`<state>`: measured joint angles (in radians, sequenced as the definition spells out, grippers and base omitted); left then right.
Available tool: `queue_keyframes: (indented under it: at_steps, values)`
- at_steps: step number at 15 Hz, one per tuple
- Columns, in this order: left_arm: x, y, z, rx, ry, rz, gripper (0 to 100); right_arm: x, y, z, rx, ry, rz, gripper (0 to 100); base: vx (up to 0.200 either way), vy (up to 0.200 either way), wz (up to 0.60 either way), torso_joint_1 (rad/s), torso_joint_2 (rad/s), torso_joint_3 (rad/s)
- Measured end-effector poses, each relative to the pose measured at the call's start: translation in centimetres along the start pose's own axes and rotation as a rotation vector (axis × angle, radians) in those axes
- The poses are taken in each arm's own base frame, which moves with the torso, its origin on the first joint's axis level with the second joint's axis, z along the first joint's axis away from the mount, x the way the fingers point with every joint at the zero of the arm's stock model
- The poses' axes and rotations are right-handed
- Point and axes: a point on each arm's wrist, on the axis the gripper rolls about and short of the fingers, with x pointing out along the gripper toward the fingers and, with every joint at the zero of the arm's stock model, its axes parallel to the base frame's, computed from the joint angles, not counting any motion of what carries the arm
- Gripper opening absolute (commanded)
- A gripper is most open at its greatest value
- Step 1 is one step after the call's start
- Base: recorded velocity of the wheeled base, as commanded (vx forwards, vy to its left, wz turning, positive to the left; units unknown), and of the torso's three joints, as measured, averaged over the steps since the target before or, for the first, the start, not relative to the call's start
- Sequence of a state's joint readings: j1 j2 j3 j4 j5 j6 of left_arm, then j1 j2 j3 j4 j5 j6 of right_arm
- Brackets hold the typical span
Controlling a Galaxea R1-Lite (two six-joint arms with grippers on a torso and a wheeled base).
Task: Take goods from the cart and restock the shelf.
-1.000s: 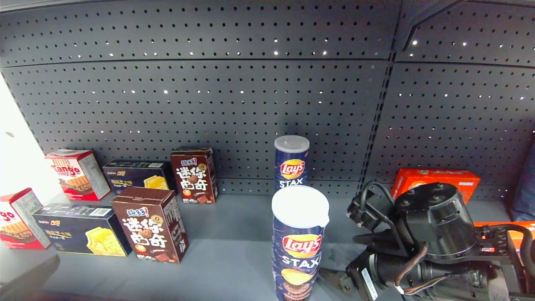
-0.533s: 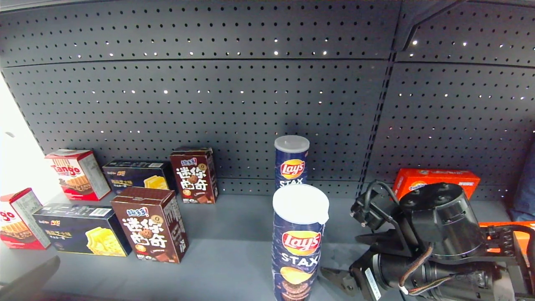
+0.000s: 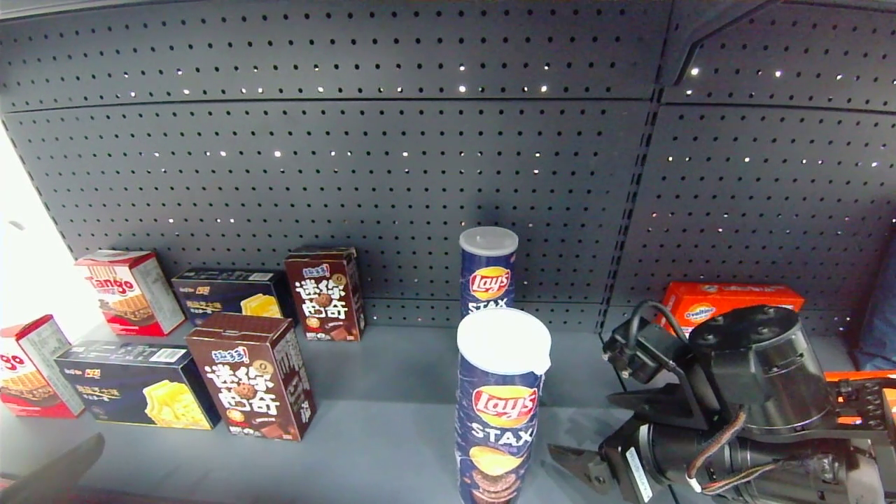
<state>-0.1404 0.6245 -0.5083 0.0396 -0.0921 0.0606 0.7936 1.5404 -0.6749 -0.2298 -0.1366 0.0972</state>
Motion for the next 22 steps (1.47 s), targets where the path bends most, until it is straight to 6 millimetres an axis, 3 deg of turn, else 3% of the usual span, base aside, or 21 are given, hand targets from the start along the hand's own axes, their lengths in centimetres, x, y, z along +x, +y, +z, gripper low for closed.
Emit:
queue_keyframes:
  at_steps: [17, 22]
  values:
    - [0.0, 0.0, -0.6, -0.003, 0.013, 0.0, 100, 1.2, 1.6, 0.3, -0.036, 0.017, 0.041, 100, 0.0, 0.0, 0.0, 0.0, 0.0, 0.0]
    - [-0.4, -0.1, -0.9, -0.007, 0.004, 0.0, 100, 0.0, 0.3, 0.9, 0.001, -0.031, -0.001, 100, 0.0, 0.0, 0.0, 0.0, 0.0, 0.0]
